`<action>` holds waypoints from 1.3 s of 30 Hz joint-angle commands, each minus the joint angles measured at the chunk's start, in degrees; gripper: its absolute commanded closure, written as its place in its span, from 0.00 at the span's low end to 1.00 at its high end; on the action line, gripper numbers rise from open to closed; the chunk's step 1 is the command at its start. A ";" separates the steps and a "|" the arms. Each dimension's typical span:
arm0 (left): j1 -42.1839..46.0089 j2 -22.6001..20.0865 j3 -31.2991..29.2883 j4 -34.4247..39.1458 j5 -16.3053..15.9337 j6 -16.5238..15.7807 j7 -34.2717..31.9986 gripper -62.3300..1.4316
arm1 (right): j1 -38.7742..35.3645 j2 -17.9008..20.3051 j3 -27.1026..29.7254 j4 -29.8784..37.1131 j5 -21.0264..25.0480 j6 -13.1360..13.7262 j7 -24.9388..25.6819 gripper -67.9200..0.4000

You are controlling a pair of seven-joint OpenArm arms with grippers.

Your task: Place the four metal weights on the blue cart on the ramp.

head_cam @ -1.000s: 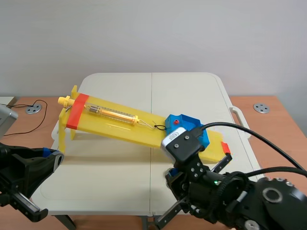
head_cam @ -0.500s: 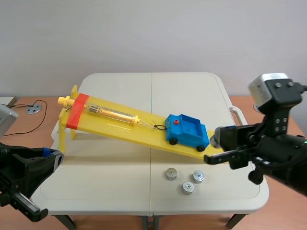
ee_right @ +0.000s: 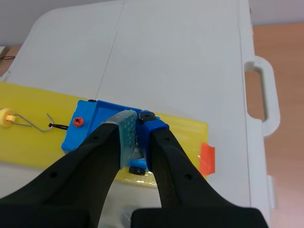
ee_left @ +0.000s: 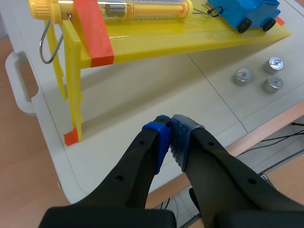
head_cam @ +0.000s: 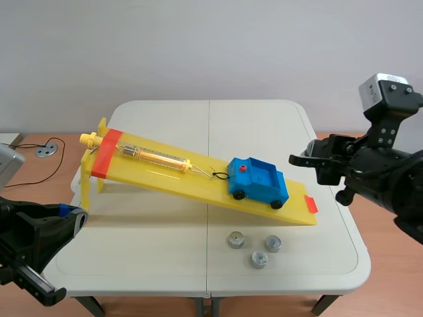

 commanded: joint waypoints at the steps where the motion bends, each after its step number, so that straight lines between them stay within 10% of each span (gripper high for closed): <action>1: -0.17 -0.02 -0.79 3.69 -4.24 -1.44 -6.12 0.91 | 6.36 -0.57 -2.14 2.38 4.50 2.62 7.30 0.99; 39: -0.17 -0.02 -0.79 3.69 -4.24 -1.44 -6.10 0.91 | 23.65 -6.27 -2.84 -21.99 3.23 4.98 9.29 0.98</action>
